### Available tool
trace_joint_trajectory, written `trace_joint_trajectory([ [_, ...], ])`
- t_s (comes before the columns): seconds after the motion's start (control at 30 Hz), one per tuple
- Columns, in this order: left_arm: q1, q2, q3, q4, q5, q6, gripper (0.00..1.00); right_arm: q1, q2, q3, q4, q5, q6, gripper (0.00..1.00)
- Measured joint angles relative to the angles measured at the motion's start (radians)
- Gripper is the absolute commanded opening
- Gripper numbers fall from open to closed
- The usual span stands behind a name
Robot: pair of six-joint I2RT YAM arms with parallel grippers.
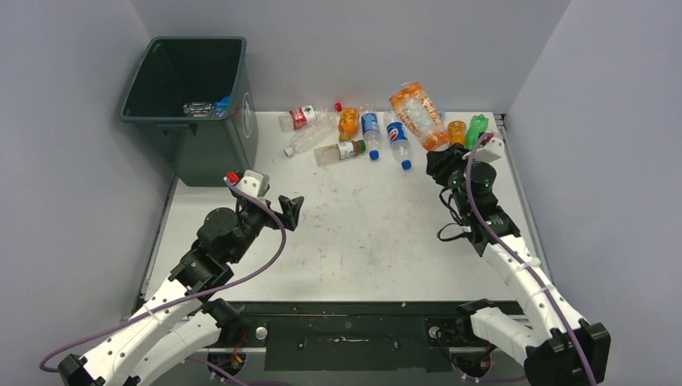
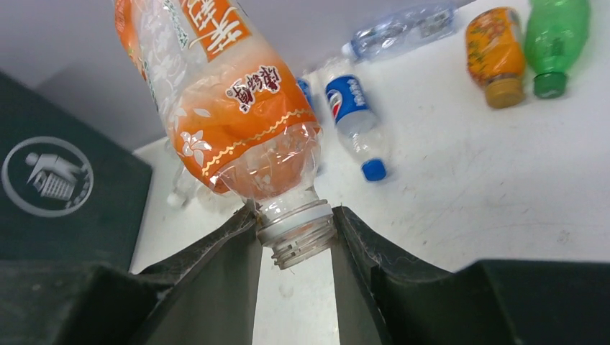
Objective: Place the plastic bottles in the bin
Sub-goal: Pick up the plastic bottle at the center of the board.
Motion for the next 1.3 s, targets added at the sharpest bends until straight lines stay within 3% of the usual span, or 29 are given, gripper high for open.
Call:
trace_joint_trajectory([
  [0.23, -0.023, -0.027, -0.039, 0.118, 0.235, 0.102, 0.96, 0.047, -0.079, 0.135, -0.386, -0.293, -0.116, 0.05],
  [0.4, -0.151, -0.012, -0.039, 0.167, 0.333, 0.326, 0.96, 0.103, -0.089, 0.192, -0.587, -0.488, -0.169, 0.05],
  [0.67, -0.388, 0.145, -0.013, 0.163, 0.207, 0.883, 0.96, 0.208, -0.072, 0.204, -0.76, -0.614, -0.227, 0.05],
  [0.83, -0.431, 0.245, 0.004, 0.142, 0.102, 1.164, 0.96, 0.247, -0.072, 0.224, -0.801, -0.618, -0.231, 0.05],
  [1.0, -0.434, 0.344, 0.051, 0.124, 0.047, 1.324, 0.98, 0.266, -0.072, 0.27, -0.809, -0.619, -0.23, 0.05],
  [1.13, -0.439, 0.415, 0.081, 0.131, 0.014, 1.395, 0.78, 0.276, -0.072, 0.284, -0.814, -0.619, -0.23, 0.05],
  [1.23, -0.447, 0.457, 0.087, 0.156, -0.02, 1.426, 0.51, 0.279, -0.076, 0.288, -0.827, -0.613, -0.23, 0.05],
  [1.3, -0.453, 0.474, 0.088, 0.188, -0.045, 1.44, 0.39, 0.28, -0.08, 0.288, -0.839, -0.61, -0.23, 0.05],
])
